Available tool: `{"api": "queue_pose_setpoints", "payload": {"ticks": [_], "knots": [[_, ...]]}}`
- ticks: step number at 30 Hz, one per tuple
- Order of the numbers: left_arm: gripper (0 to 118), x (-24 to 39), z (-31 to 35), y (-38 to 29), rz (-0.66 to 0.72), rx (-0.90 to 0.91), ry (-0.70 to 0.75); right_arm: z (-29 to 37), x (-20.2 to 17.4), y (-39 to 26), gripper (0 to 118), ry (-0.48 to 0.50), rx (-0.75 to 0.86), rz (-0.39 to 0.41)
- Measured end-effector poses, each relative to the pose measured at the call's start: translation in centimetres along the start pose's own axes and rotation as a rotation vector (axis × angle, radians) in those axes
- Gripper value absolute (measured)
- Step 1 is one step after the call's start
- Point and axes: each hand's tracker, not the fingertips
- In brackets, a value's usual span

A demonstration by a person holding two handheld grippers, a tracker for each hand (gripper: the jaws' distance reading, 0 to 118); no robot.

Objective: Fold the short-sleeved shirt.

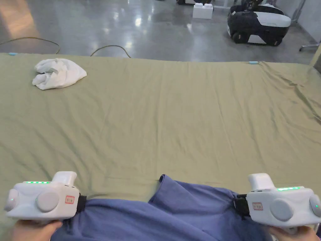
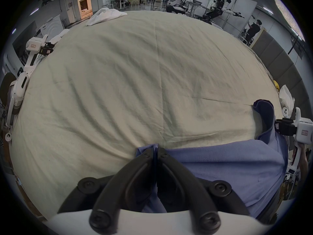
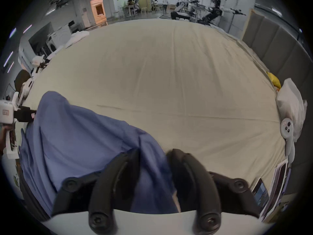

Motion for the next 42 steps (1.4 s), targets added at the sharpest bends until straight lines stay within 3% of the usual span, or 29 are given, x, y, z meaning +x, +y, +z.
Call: {"api": "queue_pose_setpoints", "payload": {"ticks": [1, 6, 10, 17, 20, 23, 25, 33, 38, 42], "knots": [[5, 0.1, 0.0, -0.1, -0.007, 0.003, 0.005, -0.1, 0.5, -0.1, 2, 0.019, -0.002, -0.018], [5, -0.7, 1.8, -0.3, 0.024, 0.037, -0.055, 2.2, 1.3, -0.8, 2, 0.035, 0.05, -0.063], [5, -2.9, 11.5, -2.0, 0.107, 0.332, -0.216, 10.4, 1.6, -1.6, 2, 0.057, 0.252, -0.084], [5, -3.6, 28.4, -3.0, 0.038, 0.678, -0.241, 23.6, 2.8, 0.1, 2, 0.076, 0.552, -0.171], [5, -3.4, 33.3, -2.0, 0.049, 0.794, -0.291, 27.9, 2.3, 2.0, 2, -0.009, 0.667, -0.184], [5, -2.9, 37.3, -0.2, 0.032, 0.888, -0.253, 31.7, 1.6, 4.4, 2, 0.004, 0.763, -0.184], [5, -3.2, 39.2, 1.7, -0.007, 0.947, -0.182, 33.6, 1.6, 6.3, 2, -0.02, 0.811, -0.17], [4, -3.6, 42.3, 8.3, 0.014, 1.016, -0.152, 37.9, 2.6, 14.5, 2, -0.048, 0.906, -0.183], [4, -4.3, 41.8, 13.9, 0.036, 1.022, -0.115, 38.3, 1.9, 18.8, 2, -0.158, 0.895, -0.119], [4, -4.7, 40.7, 18.4, 0.043, 1.013, -0.092, 38.0, 1.5, 22.1, 2, -0.178, 0.897, -0.091]]}}
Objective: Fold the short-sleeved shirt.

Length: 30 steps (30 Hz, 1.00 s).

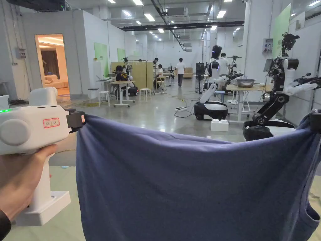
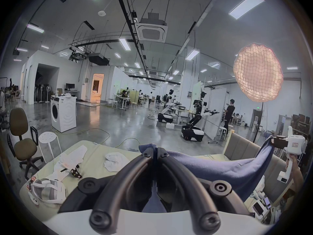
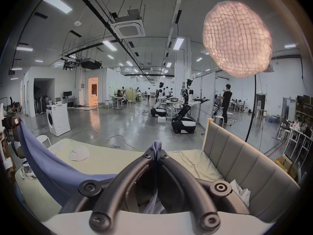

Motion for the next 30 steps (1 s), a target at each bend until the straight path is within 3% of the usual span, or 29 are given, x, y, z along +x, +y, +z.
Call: {"api": "queue_pose_setpoints", "payload": {"ticks": [6, 13, 17, 21, 26, 30], "knots": [[4, -0.1, -5.5, 1.4, -0.018, 0.011, 0.046, -4.4, -2.0, 1.7, 2, -0.058, 0.055, 0.081], [4, 0.1, -10.9, 2.3, -0.04, 0.002, 0.094, -9.8, -2.4, 3.8, 2, -0.082, 0.063, 0.036], [4, 0.6, -12.1, 1.5, -0.026, -0.014, 0.088, -11.2, -2.3, 3.6, 2, -0.092, 0.047, 0.076], [4, 0.7, -12.6, -1.8, 0.013, -0.064, 0.075, -11.6, -1.9, 1.1, 2, -0.075, 0.0, 0.031], [4, 0.3, -12.1, -8.2, 0.062, -0.16, 0.056, -11.6, -1.6, -5.0, 2, -0.021, -0.15, 0.045], [4, 0.0, -9.2, -12.3, 0.14, -0.205, -0.007, -10.1, -0.6, -8.8, 2, -0.03, -0.181, 0.046]]}}
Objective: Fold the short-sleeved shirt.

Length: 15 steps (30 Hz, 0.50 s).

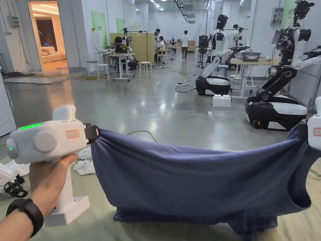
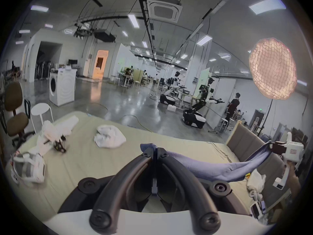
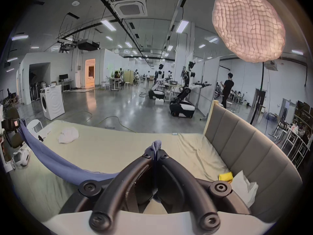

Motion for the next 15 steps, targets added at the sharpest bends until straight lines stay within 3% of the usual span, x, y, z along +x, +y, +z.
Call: {"api": "queue_pose_setpoints", "payload": {"ticks": [4, 12, 15], "knots": [[4, -1.3, 3.8, -4.2, -0.018, -0.009, -0.017, 3.3, 1.5, -4.1, 2, 0.022, -0.029, -0.048], [4, -4.5, 15.2, -17.7, 0.056, -0.11, -0.111, 13.8, 2.5, -18.1, 2, 0.106, -0.135, -0.028], [4, -5.7, 19.4, -22.9, 0.083, -0.161, -0.104, 17.7, 2.9, -23.8, 2, 0.092, -0.174, -0.081]]}}
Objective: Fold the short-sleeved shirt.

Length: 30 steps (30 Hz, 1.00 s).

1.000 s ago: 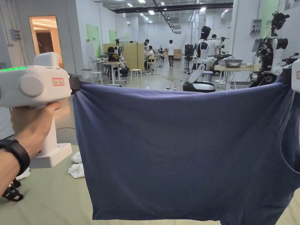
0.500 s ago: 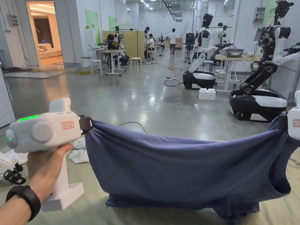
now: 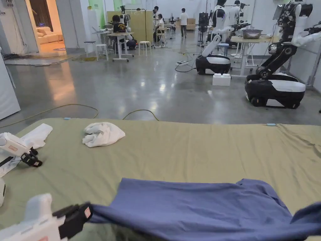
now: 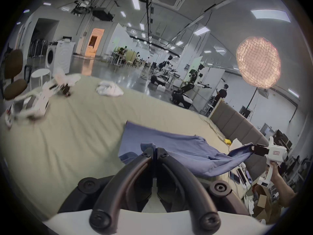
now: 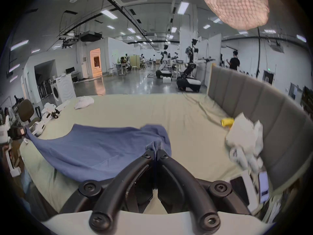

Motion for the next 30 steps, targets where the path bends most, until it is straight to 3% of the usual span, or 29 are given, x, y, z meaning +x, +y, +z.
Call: {"api": "queue_pose_setpoints", "payload": {"ticks": [6, 11, 12, 13, 14, 15, 16, 20, 24, 27, 29, 30], "knots": [[4, -3.0, 3.8, -8.4, 0.089, -0.159, 0.08, 3.5, 0.8, -9.9, 2, -0.031, -0.161, -0.102], [5, -4.1, 2.8, -12.0, 0.034, -0.333, 0.155, 3.2, -0.1, -14.9, 5, -0.03, -0.326, -0.092], [11, -4.3, 2.4, -12.4, 0.029, -0.367, 0.181, 2.9, -0.2, -15.6, 15, -0.05, -0.37, -0.082], [32, -4.1, 2.3, -12.7, 0.025, -0.376, 0.195, 2.6, 0.0, -16.2, 48, -0.053, -0.405, -0.087], [60, -4.3, 2.1, -12.8, 0.036, -0.371, 0.2, 2.4, 0.1, -16.6, 72, -0.051, -0.458, -0.104], [86, -4.4, 2.1, -12.7, 0.045, -0.368, 0.198, 2.5, 0.3, -16.9, 79, -0.046, -0.457, -0.118], [99, -4.3, 2.6, -12.3, 0.05, -0.35, 0.191, 2.9, 0.3, -17.0, 77, -0.053, -0.435, -0.124], [99, -1.3, 4.5, -9.5, -0.028, -0.184, 0.189, 4.4, 0.7, -15.8, 77, -0.046, -0.346, -0.173], [99, 3.9, 7.6, -7.1, -0.136, 0.025, 0.227, 8.3, -2.5, -13.0, 77, -0.035, -0.074, 0.015], [97, 7.7, 10.0, -5.8, -0.212, 0.165, 0.166, 11.4, -6.6, -10.2, 72, -0.01, 0.051, 0.069], [89, 9.6, 11.1, -5.1, -0.272, 0.219, 0.17, 12.8, -8.2, -9.1, 44, 0.014, 0.132, 0.093], [78, 10.6, 11.6, -4.8, -0.304, 0.24, 0.176, 13.4, -8.4, -8.6, 16, 0.02, 0.171, 0.101]]}}
